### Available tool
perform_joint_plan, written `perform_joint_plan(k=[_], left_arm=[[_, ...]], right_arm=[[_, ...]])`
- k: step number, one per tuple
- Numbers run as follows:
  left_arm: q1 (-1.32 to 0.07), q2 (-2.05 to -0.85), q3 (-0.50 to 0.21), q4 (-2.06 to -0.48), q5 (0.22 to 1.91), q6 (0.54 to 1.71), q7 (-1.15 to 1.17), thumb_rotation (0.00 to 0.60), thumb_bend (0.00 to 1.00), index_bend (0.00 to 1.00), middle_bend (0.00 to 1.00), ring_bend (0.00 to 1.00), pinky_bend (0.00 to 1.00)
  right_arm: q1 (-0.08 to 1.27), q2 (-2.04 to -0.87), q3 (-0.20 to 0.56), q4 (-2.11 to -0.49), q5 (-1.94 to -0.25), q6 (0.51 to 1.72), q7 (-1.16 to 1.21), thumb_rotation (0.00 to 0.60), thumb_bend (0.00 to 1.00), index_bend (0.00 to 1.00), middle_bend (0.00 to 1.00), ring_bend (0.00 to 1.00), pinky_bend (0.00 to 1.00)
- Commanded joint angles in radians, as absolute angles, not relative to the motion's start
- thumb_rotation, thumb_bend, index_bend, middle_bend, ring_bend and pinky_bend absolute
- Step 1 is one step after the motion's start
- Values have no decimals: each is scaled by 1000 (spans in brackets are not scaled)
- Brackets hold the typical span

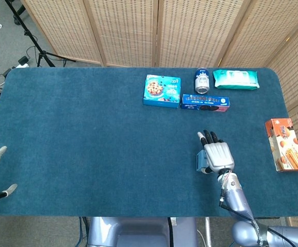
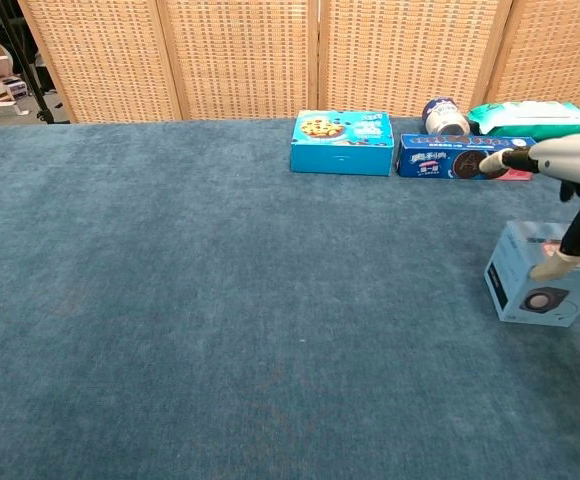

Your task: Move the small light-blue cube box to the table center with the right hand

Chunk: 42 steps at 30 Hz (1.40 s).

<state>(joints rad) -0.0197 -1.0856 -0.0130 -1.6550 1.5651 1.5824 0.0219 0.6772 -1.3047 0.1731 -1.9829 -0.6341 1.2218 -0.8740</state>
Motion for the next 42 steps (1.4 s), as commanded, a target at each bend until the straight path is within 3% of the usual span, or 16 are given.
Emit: perform_joint_plan(k=[1, 4, 10, 16, 19, 26, 32, 37, 42], left_arm=[[-19, -1085, -13, -1654, 1566, 1583, 21, 600, 0, 0, 0, 0, 0], [-18, -1085, -12, -1654, 1569, 1585, 20, 600, 0, 0, 0, 0, 0], [-15, -1087, -11, -1653, 1575, 1591, 25, 600, 0, 0, 0, 0, 0], [-17, -1092, -10, -1654, 1573, 1586, 38, 600, 0, 0, 0, 0, 0], [-18, -1094, -11, -1655, 1571, 1582, 44, 600, 0, 0, 0, 0, 0], [-17, -1093, -16, -1655, 1560, 1581, 38, 600, 0, 0, 0, 0, 0], [-17, -1090, -18, -1653, 1558, 1579, 32, 600, 0, 0, 0, 0, 0], [-16, -1091, -17, -1653, 1560, 1582, 33, 600, 0, 0, 0, 0, 0], [-16, -1092, -17, -1653, 1561, 1581, 36, 600, 0, 0, 0, 0, 0]], right_arm=[[673, -1260, 174, -2027, -660, 1209, -850, 600, 0, 0, 0, 0, 175], [671, -1208, 163, -2056, -707, 1168, -823, 600, 0, 0, 0, 0, 145], [658, -1098, 101, -1987, -929, 969, -659, 600, 0, 0, 0, 0, 144], [623, -1135, 92, -1891, -1048, 964, -502, 600, 0, 0, 9, 0, 144], [621, -1158, 86, -1863, -1071, 958, -475, 600, 0, 40, 82, 10, 144], [642, -1223, 74, -1763, -1056, 941, -505, 600, 0, 150, 221, 153, 153], [654, -1239, 74, -1738, -1003, 930, -516, 600, 0, 312, 431, 383, 267], [644, -1270, 78, -1715, -1032, 974, -501, 600, 18, 425, 534, 468, 314], [626, -1282, 85, -1708, -1094, 1017, -448, 600, 105, 457, 563, 480, 330]])
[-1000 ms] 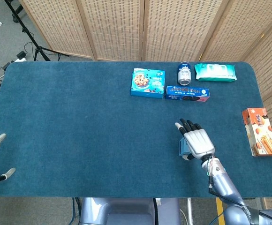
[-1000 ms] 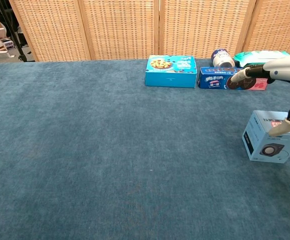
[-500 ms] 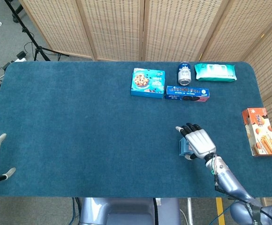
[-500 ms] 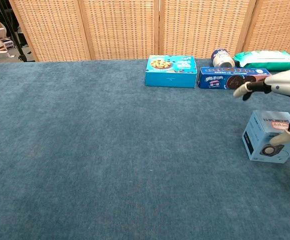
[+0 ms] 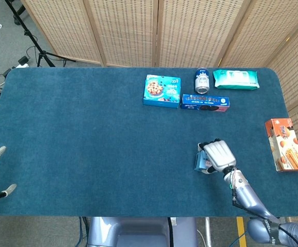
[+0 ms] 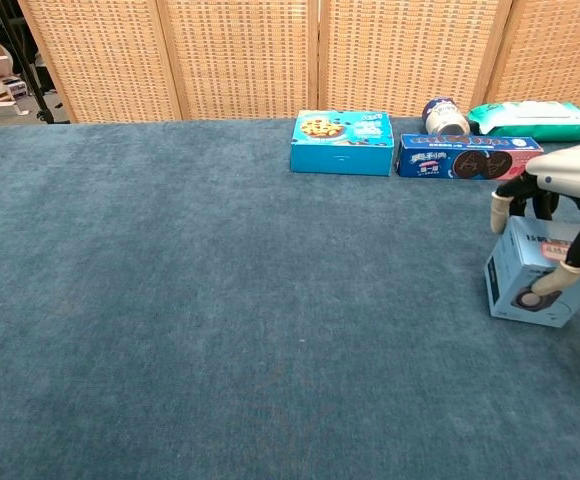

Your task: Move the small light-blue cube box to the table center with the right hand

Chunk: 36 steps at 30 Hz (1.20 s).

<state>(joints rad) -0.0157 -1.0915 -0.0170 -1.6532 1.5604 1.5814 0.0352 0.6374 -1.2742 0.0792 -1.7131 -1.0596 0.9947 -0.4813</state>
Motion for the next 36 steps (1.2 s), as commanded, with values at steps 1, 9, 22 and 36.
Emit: perform_joint_plan(k=[1, 9, 22, 36], left_arm=[[-16, -1092, -17, -1653, 1561, 1581, 36, 600, 0, 0, 0, 0, 0], [-16, -1092, -15, -1654, 1565, 1581, 37, 600, 0, 0, 0, 0, 0], [-14, -1094, -14, -1658, 1570, 1585, 42, 600, 0, 0, 0, 0, 0], [-14, -1098, -16, -1659, 1565, 1582, 51, 600, 0, 0, 0, 0, 0]], right_arm=[[620, -1282, 88, -1708, -1114, 1025, -422, 600, 105, 458, 563, 480, 330], [552, -1345, 124, -1575, -1455, 1165, 243, 600, 236, 466, 563, 481, 330], [533, -1626, 57, -1075, -1641, 1335, 637, 600, 337, 485, 563, 480, 330], [539, -1687, -2, -905, -1672, 1313, 705, 600, 218, 301, 218, 147, 267]])
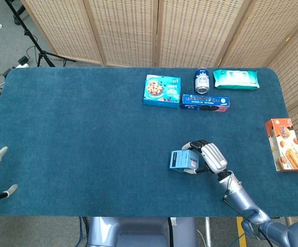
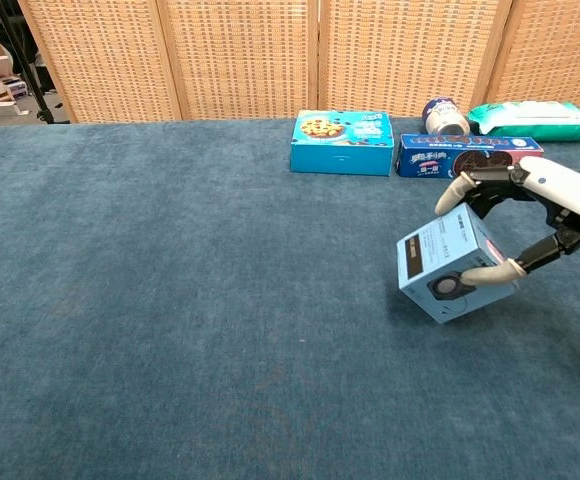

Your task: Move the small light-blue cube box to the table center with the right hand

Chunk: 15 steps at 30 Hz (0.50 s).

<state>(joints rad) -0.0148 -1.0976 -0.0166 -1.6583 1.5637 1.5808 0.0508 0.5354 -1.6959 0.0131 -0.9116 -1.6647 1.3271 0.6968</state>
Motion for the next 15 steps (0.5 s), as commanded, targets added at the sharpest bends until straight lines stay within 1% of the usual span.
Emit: perform_joint_plan(k=[1, 2, 4, 7, 12, 15], left_arm=[[-14, -1098, -16, -1659, 1566, 1584, 52, 600, 0, 0, 0, 0, 0], [-13, -1098, -16, -1659, 1567, 1585, 53, 600, 0, 0, 0, 0, 0], [-13, -1100, -16, -1658, 1568, 1586, 55, 600, 0, 0, 0, 0, 0], [-12, -1103, -18, -1657, 1567, 1589, 61, 600, 0, 0, 0, 0, 0], [-12, -1107, -13, -1656, 1577, 1591, 71, 600, 0, 0, 0, 0, 0], [-9, -1106, -13, -1657, 1581, 1598, 69, 600, 0, 0, 0, 0, 0]], right_arm=[[544, -1674, -17, -907, -1684, 1301, 715, 600, 188, 169, 91, 54, 223], [550, -1651, -35, -920, -1698, 1286, 736, 600, 162, 70, 15, 5, 190], [558, -1610, -52, -949, -1720, 1294, 772, 600, 112, 3, 0, 0, 156], [559, -1569, -56, -977, -1731, 1316, 771, 600, 53, 0, 0, 0, 143], [550, -1510, -55, -1023, -1733, 1346, 756, 600, 5, 0, 0, 0, 125], [542, -1460, -61, -1067, -1745, 1370, 727, 600, 0, 0, 0, 0, 104]])
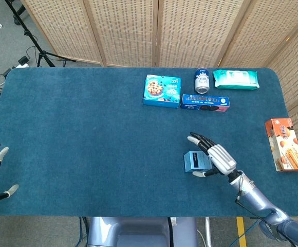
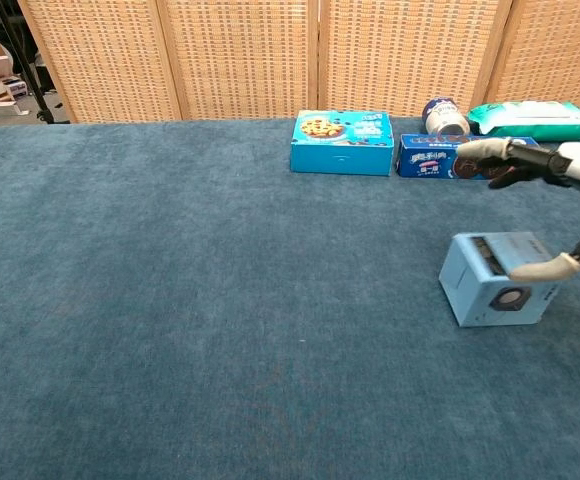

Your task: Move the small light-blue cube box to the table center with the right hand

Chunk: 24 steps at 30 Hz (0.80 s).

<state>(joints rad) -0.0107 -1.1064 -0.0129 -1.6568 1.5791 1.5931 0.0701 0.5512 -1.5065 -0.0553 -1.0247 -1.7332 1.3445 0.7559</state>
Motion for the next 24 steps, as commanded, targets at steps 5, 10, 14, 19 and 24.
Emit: perform_joint_plan(k=[5, 10, 14, 19, 24], left_arm=[[-8, -1106, -11, -1657, 1586, 1599, 69, 600, 0, 0, 0, 0, 0], [-6, -1106, -9, -1657, 1591, 1604, 69, 600, 0, 0, 0, 0, 0], [-4, -1102, -11, -1654, 1589, 1606, 58, 600, 0, 0, 0, 0, 0], [-5, -1098, -10, -1652, 1588, 1603, 47, 600, 0, 0, 0, 0, 0], [-5, -1095, -12, -1651, 1585, 1602, 39, 600, 0, 0, 0, 0, 0]], right_arm=[[548, -1345, -63, -1213, -1755, 1352, 540, 600, 0, 0, 0, 0, 71], [587, -1228, -51, -1430, -1680, 1173, 251, 600, 0, 0, 0, 0, 70], [613, -1168, -16, -1625, -1516, 1013, -57, 600, 0, 0, 0, 0, 70], [640, -1166, 21, -1748, -1267, 907, -334, 600, 0, 0, 0, 0, 70], [668, -1196, 34, -1763, -1101, 889, -479, 600, 0, 0, 0, 0, 70]])
